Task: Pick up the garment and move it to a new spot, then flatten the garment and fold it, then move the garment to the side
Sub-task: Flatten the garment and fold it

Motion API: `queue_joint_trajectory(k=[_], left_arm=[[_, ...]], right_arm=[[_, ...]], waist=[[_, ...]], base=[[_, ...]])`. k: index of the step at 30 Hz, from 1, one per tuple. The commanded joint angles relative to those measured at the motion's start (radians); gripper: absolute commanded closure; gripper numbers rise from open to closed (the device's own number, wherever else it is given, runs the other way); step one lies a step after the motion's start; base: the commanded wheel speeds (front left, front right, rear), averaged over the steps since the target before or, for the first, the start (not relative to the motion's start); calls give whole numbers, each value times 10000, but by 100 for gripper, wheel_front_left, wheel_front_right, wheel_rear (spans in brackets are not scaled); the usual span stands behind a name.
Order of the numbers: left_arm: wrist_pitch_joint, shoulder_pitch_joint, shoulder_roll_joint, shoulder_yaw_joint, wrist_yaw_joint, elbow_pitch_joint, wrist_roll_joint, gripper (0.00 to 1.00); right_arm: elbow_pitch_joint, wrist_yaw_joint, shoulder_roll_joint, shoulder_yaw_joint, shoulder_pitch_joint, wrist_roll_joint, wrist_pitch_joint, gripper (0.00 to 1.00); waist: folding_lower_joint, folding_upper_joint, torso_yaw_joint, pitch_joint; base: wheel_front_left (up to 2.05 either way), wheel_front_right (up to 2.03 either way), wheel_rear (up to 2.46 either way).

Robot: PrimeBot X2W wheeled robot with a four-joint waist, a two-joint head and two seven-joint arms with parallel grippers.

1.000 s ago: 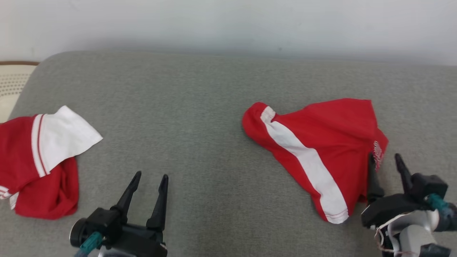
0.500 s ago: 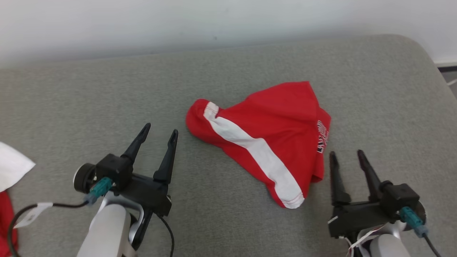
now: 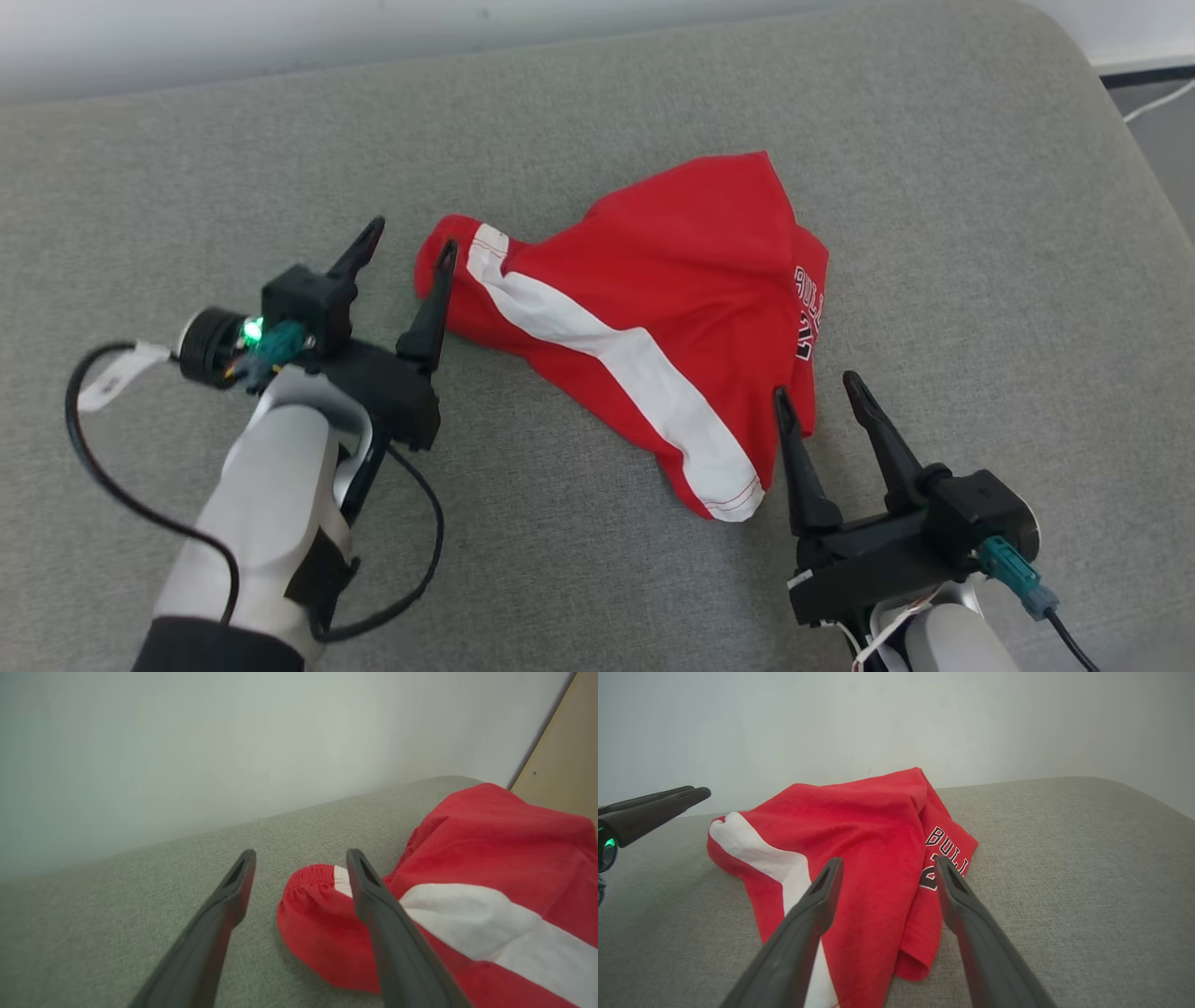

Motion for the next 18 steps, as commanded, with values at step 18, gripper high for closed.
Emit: queue_joint_trajectory(k=[18], left_arm=[[-44, -1872, 43, -1444, -200, 3267, -451, 15]], right_arm=[[183, 1, 68, 112, -117, 102, -8, 0]], waist=[[-1, -1, -675, 583]], base=[[0, 0, 0]])
